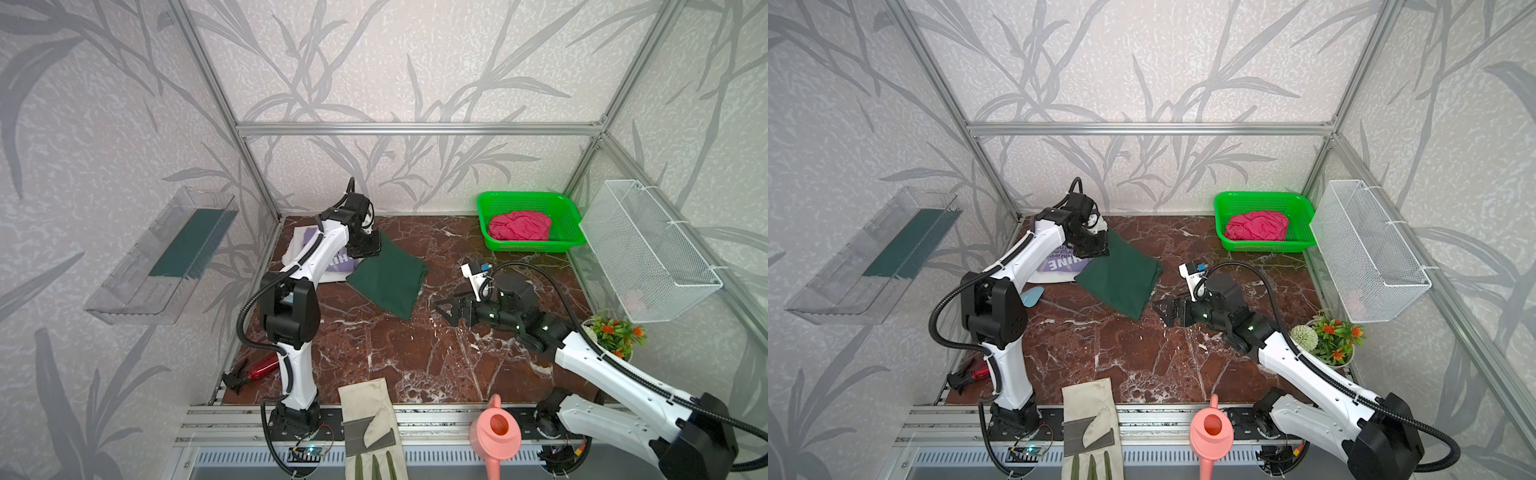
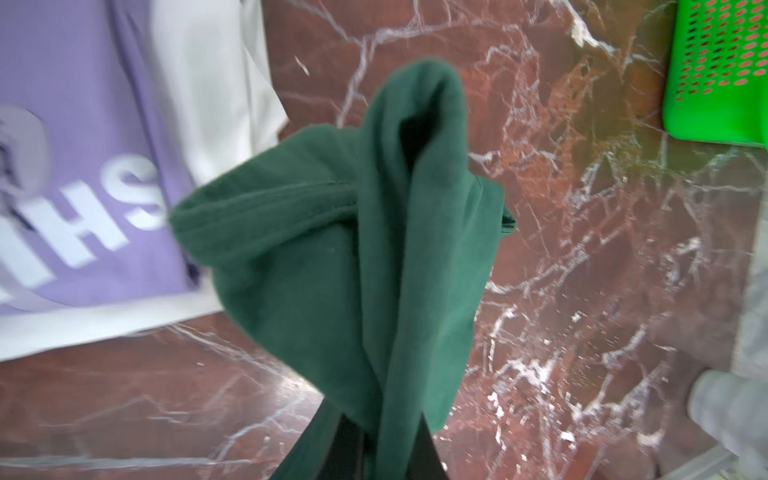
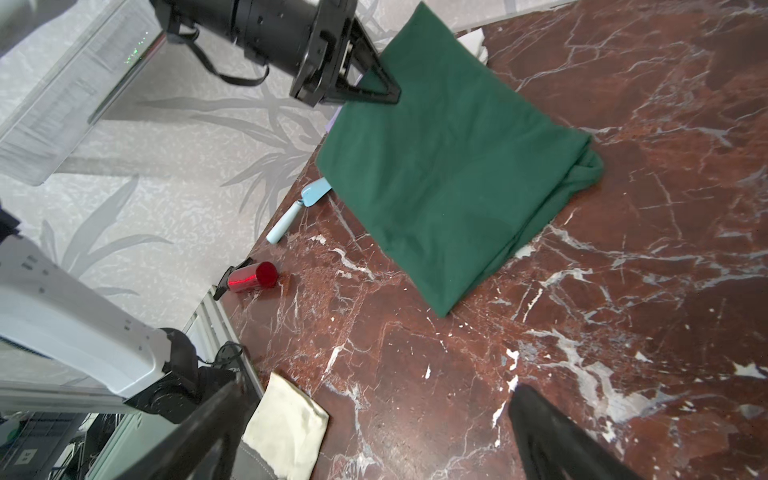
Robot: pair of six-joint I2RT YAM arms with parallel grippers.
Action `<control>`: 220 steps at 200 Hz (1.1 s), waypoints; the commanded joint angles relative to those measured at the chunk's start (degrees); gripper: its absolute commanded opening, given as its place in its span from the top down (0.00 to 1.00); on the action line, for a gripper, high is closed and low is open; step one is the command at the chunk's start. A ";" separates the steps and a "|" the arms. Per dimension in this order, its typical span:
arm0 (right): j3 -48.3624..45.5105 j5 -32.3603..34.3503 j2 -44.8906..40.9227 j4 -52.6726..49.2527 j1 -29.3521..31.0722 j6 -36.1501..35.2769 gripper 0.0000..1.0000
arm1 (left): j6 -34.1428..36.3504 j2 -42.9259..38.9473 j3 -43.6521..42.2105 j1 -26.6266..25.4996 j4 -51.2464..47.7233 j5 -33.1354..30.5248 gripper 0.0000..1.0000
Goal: Fold and stack the t-shirts
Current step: 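Lift the green shirt with the left gripper while the right gripper releases, then carry the green shirt with the left gripper over the white-and-purple stack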
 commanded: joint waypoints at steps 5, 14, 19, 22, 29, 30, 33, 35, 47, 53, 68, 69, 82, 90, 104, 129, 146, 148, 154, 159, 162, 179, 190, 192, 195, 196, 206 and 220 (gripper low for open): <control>-1.40 0.62 -1.20 -0.44 1.26 1.04 0.01 | 5.20 5.24 10.95 -1.00 -10.05 -7.94 1.00; -1.56 0.84 -1.41 -0.81 1.63 1.05 0.01 | 6.14 7.48 15.24 -1.20 -12.04 -9.56 1.00; -1.62 1.06 -1.57 -1.01 1.80 0.96 0.01 | 6.49 8.78 17.85 -1.31 -13.04 -10.54 1.00; -1.65 1.19 -1.64 -1.16 1.87 0.89 0.01 | 6.71 9.64 19.25 -1.30 -13.75 -11.15 1.00; -1.78 1.54 -1.83 -1.49 1.90 0.80 0.01 | 7.20 11.54 23.12 -1.39 -15.54 -12.24 1.00; -1.80 1.56 -1.89 -1.56 1.95 0.75 0.01 | 7.27 11.88 23.55 -1.39 -15.81 -12.42 1.00; -1.82 1.69 -2.01 -1.69 2.00 0.77 0.01 | 7.50 12.62 25.26 -1.51 -16.56 -12.86 1.00; -1.91 1.76 -2.09 -1.82 2.01 0.73 0.01 | 7.67 13.18 26.31 -1.48 -16.95 -13.11 1.00; -2.12 2.25 -2.54 -2.45 2.09 0.52 0.01 | 8.34 15.70 31.49 -1.69 -18.56 -15.42 1.00; -2.17 2.30 -2.73 -2.80 2.08 0.42 0.01 | 8.98 16.61 33.63 -1.80 -19.20 -16.62 1.00; -2.30 2.46 -3.22 -3.66 2.17 0.30 0.01 | 9.95 18.15 37.52 -1.92 -19.56 -19.42 1.00; -2.33 2.50 -3.24 -3.74 2.17 0.27 0.01 | 10.05 18.18 37.66 -1.96 -19.54 -19.62 1.00; -2.40 2.69 -3.43 -4.13 2.19 0.34 0.01 | 11.13 18.18 38.08 -2.00 -18.21 -21.89 1.00; -2.53 2.77 -3.44 -4.26 2.17 0.41 0.01 | 11.81 17.91 38.02 -2.08 -17.23 -23.51 1.00; -2.53 2.68 -3.39 -4.30 2.19 0.60 0.01 | 12.60 17.81 38.67 -2.09 -16.79 -25.62 1.00; -2.38 2.59 -2.70 -4.08 2.24 0.95 0.01 | 13.64 16.84 39.20 -2.09 -16.22 -27.40 1.00; -2.15 2.31 -1.83 -3.85 2.17 1.26 0.01 | 14.32 16.03 39.82 -2.09 -16.17 -28.50 1.00; -2.10 2.27 -1.72 -3.83 2.17 1.30 0.01 | 14.43 16.01 39.81 -2.13 -16.17 -28.60 1.00; -2.00 2.07 -1.45 -3.62 2.18 1.47 0.01 | 14.70 15.75 39.95 -2.16 -16.01 -28.78 1.00; -2.02 1.97 -1.22 -3.44 2.17 1.69 0.01 | 15.03 15.53 40.03 -2.09 -15.93 -28.95 1.00; -2.02 1.93 -1.10 -3.33 2.20 1.74 0.01 | 15.18 15.39 40.14 -2.08 -15.91 -29.04 1.00; -2.05 1.49 -0.50 -2.89 2.26 2.34 0.01 | 15.76 15.35 41.23 -2.07 -16.21 -29.91 1.00; -1.88 1.38 -0.21 -2.99 2.34 2.54 0.01 | 16.02 15.32 41.89 -1.93 -16.52 -30.56 1.00; -1.88 1.40 -0.20 -3.13 2.36 2.54 0.01 | 16.04 15.30 41.98 -1.96 -16.52 -30.65 1.00; -1.87 1.40 -0.12 -3.17 2.35 2.62 0.01 | 16.12 15.30 42.07 -1.92 -16.52 -30.86 1.00; -1.89 1.40 -0.11 -3.19 2.39 2.62 0.01 | 16.13 15.25 42.08 -1.92 -16.48 -30.96 1.00; -1.75 1.53 -0.19 -3.35 2.52 2.78 0.01 | 16.26 15.03 42.09 -1.92 -16.20 -31.13 1.00; -1.87 1.90 -0.28 -3.56 2.67 2.89 0.01 | 16.31 14.63 42.27 -1.83 -15.81 -31.08 1.00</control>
